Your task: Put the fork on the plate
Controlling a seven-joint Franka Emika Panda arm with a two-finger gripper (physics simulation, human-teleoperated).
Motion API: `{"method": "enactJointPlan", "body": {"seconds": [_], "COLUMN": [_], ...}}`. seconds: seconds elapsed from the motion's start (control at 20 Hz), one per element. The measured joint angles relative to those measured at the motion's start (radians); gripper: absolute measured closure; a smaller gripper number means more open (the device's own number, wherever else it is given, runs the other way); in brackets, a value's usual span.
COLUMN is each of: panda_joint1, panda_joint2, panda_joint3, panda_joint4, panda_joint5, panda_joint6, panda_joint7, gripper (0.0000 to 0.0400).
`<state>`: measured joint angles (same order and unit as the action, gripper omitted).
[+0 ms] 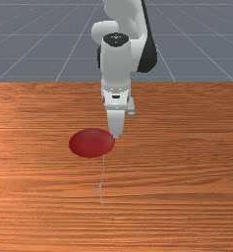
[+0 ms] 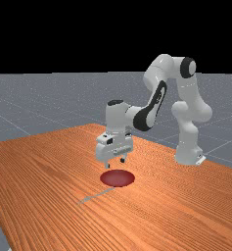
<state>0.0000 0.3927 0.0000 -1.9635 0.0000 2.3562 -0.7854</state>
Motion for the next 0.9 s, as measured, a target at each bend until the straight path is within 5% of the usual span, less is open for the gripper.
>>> {"method": "enactJointPlan", "body": {"seconds": [0.05,0.15,0.25,0.3,0.35,0.45,0.65,0.9], "panda_joint1": [0.0,0.003,0.003,0.008,-0.003,-0.023,-0.011,-0.004], "panda_joint2": [0.0,-0.006,-0.009,-0.1,-0.186,-0.273,-0.293,-0.29], "panda_joint3": [0.0,-0.006,-0.009,-0.044,-0.083,-0.134,-0.168,-0.172], "panda_joint4": [0.0,-0.003,-0.004,-0.085,-0.114,-0.133,-0.133,-0.132], "panda_joint5": [0.0,0.004,0.005,-0.003,-0.007,-0.008,0.018,0.032], "panda_joint6": [0.0,-0.005,-0.007,-0.069,-0.127,-0.186,-0.243,-0.257], "panda_joint7": [0.0,0.029,0.04,0.178,0.325,0.672,1.339,1.486], "gripper": [0.0151,0.0056,0.0021,0.0168,0.0258,0.0347,0.0393,0.0399]}}
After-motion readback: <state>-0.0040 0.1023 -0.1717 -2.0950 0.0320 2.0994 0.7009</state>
